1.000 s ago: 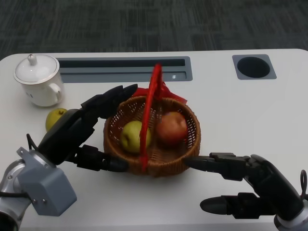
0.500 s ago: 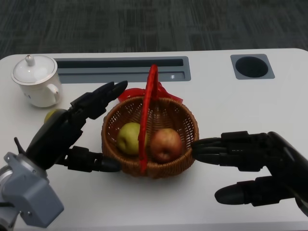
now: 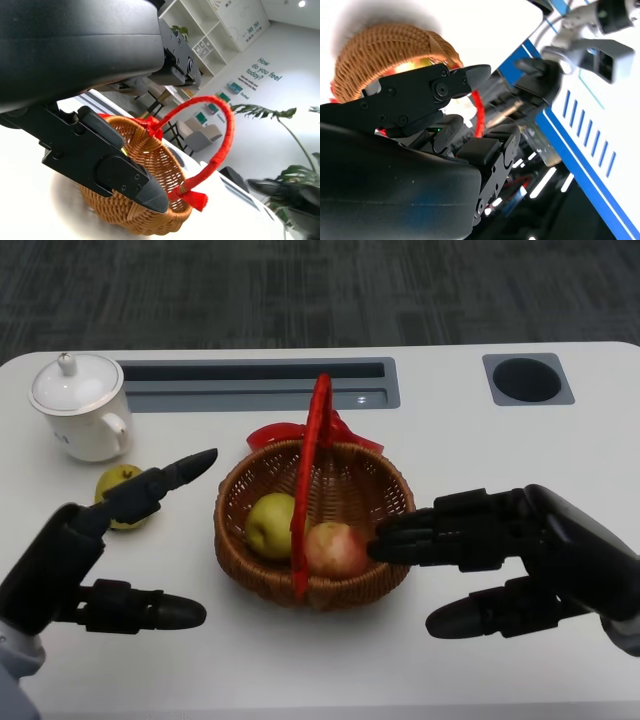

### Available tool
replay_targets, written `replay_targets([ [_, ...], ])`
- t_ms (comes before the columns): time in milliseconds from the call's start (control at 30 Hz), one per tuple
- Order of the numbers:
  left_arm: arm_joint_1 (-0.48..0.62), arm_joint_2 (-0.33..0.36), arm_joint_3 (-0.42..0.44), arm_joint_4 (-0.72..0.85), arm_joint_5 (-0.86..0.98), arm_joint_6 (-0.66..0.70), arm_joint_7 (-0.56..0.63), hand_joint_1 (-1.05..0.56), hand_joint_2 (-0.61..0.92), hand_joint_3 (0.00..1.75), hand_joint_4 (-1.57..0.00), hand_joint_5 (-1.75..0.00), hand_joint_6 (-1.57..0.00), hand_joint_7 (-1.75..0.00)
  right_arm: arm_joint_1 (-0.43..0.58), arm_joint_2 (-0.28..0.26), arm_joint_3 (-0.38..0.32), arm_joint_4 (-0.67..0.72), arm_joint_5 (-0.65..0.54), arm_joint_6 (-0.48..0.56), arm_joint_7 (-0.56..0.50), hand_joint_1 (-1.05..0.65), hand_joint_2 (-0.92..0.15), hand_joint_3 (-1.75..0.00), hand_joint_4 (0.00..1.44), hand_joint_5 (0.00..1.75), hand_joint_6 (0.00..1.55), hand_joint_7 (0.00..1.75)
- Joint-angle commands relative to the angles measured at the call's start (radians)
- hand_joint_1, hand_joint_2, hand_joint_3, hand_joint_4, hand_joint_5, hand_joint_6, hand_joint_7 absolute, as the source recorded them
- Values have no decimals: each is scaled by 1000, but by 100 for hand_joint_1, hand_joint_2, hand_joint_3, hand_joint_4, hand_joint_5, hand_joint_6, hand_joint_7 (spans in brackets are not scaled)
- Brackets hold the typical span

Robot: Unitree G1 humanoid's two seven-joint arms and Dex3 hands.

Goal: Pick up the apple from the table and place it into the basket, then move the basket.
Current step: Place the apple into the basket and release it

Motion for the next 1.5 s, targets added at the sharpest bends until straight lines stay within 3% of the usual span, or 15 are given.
replay_targets([
  [33, 32, 27, 28, -49, -83, 29, -64, -64, 72, 0, -55, -7, -53, -6, -63, -8, 5, 54, -21, 20, 9, -46, -92, -3, 67, 0, 60, 0],
  [267, 49, 24, 81, -68, -128, 45, -129, -58, 70, 0, -71, -6, -66, -4, -182, 3, 11, 178, -132, 28, -19, -45, -88, 0, 70, 1, 60, 0],
  [667, 56, -15, 120, -64, -109, 36, -147, -59, 70, 0, -80, -5, -72, -3, -425, 39, 82, 517, -317, -10, -91, -49, -88, 0, 76, 2, 65, 2],
  [867, 75, -21, 124, -91, -98, 47, -143, -60, 71, 0, -82, -3, -74, -2, -514, 13, 139, 622, -457, -23, -174, -53, -86, 0, 78, 1, 68, 1],
  [1100, 94, -20, 118, -119, -86, 60, -147, -61, 72, 0, -82, -2, -75, -1, -609, -24, 204, 702, -528, -17, -154, -58, -86, 0, 77, 0, 67, 1],
  [1233, 104, -22, 120, -139, -78, 64, -141, -63, 72, 0, -83, -2, -76, -1, -653, -49, 250, 724, -578, -39, -159, -64, -90, -1, 77, 1, 79, 4],
  [1500, 121, -31, 119, -168, -77, 81, -140, -60, 70, 0, -85, -2, -77, -1, -684, -71, 304, 742, -616, -117, -169, -68, -92, -4, 90, 5, 84, 1],
])
